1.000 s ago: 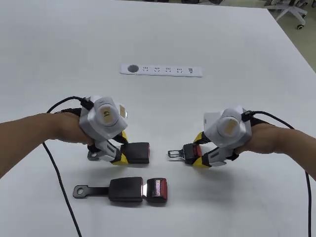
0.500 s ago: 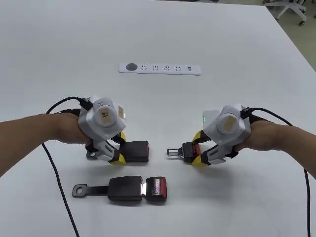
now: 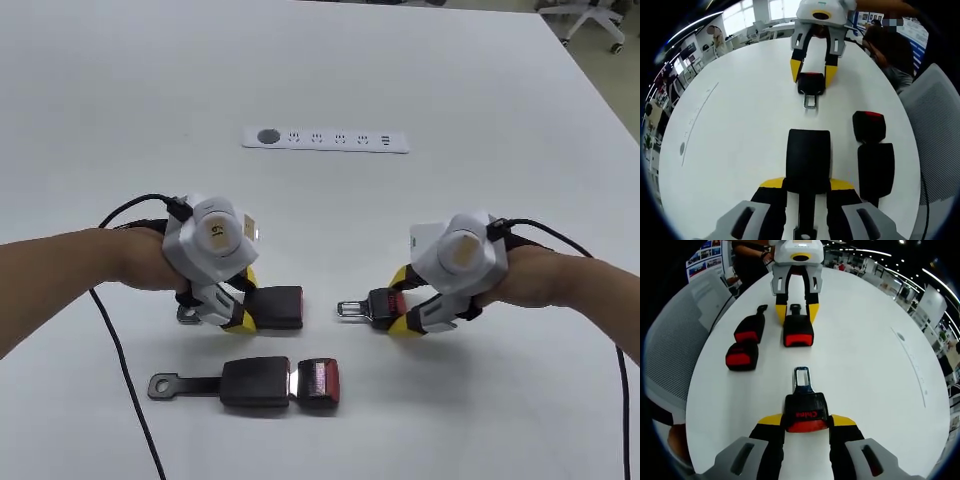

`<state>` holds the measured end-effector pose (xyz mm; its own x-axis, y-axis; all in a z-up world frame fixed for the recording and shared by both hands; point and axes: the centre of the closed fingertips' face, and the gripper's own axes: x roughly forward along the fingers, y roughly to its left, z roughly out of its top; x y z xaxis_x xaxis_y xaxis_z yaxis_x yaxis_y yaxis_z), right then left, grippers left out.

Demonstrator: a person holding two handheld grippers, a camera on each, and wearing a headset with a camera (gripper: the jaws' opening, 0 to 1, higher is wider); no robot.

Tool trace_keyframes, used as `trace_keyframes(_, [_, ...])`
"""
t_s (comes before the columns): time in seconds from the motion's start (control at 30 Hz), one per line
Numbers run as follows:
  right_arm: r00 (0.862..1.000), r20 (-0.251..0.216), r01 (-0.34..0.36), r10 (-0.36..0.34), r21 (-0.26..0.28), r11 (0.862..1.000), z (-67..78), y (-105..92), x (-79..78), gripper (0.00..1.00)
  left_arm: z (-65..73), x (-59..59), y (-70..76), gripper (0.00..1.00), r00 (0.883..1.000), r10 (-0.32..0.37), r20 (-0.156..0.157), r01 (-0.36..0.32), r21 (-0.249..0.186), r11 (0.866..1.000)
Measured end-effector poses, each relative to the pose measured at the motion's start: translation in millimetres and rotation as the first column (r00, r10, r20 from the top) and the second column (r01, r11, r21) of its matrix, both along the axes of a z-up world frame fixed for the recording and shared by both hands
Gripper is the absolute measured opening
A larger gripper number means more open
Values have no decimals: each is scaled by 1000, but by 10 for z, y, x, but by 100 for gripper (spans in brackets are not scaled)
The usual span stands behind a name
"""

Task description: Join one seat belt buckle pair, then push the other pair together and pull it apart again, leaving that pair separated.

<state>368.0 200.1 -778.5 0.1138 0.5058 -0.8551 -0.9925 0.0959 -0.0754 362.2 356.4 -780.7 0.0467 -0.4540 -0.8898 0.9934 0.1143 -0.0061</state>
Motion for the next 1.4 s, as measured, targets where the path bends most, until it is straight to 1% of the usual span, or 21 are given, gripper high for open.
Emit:
trace_keyframes(0.17, [1000, 0, 3, -3, 7, 1000, 16, 42, -2, 31, -5, 2, 1, 31, 1000, 3, -1, -3, -1, 1000])
trace_keyframes(0.3, [1000, -4, 4, -4, 14, 1000, 2, 75, 11, 31, 1, -6, -4, 31, 1000, 6, -3, -6, 2, 1000])
trace_keyframes(0.37, [1000, -4, 2, -2, 17, 1000, 50, 103, -18, 31, 1, -9, -5, 31, 1000, 9, -4, -9, 3, 1000])
trace_keyframes(0.5, [1000, -5, 0, 0, 23, 1000, 48, 149, -12, 31, 1, -5, -3, 31, 1000, 13, -6, -13, 4, 1000])
trace_keyframes(0.57, [1000, -3, -1, 1, 25, 1000, 0, 162, 25, 31, 1, -6, -4, 31, 1000, 12, -6, -12, 5, 1000])
trace_keyframes(0.6, [1000, -4, -1, 1, 26, 1000, 33, 178, 2, 31, 2, -7, -6, 31, 1000, 12, -6, -12, 5, 1000])
trace_keyframes(0.7, [1000, -4, -5, 5, 29, 1000, 55, 210, -15, 31, -6, -3, -2, 31, 1000, 13, -7, -13, 4, 1000])
trace_keyframes(0.77, [1000, -4, -8, 8, 31, 1000, -3, 225, 25, 31, -4, -7, -4, 31, 1000, 11, -7, -11, 5, 1000])
trace_keyframes(0.9, [1000, -6, -11, 11, 34, 999, 37, 279, -9, 31, -2, -5, 0, 31, 1000, 12, -8, -12, 4, 1000])
trace_keyframes(1.03, [1000, -7, -17, 17, 37, 999, -8, 313, 23, 31, -6, 2, 3, 31, 1000, 12, -9, -12, 3, 1000])
trace_keyframes(1.3, [1000, -3, -27, 27, 38, 999, 34, 387, 0, 31, -2, -9, -6, 31, 1000, 12, -10, -12, 2, 1000])
trace_keyframes(1.37, [999, -1, -33, 33, 37, 999, 92, 413, -42, 31, -4, -8, -6, 31, 1000, 12, -10, -12, 2, 1000])
trace_keyframes(1.4, [999, 1, -36, 36, 38, 999, 68, 424, -20, 31, -5, -7, -6, 31, 1000, 12, -10, -12, 2, 1000])
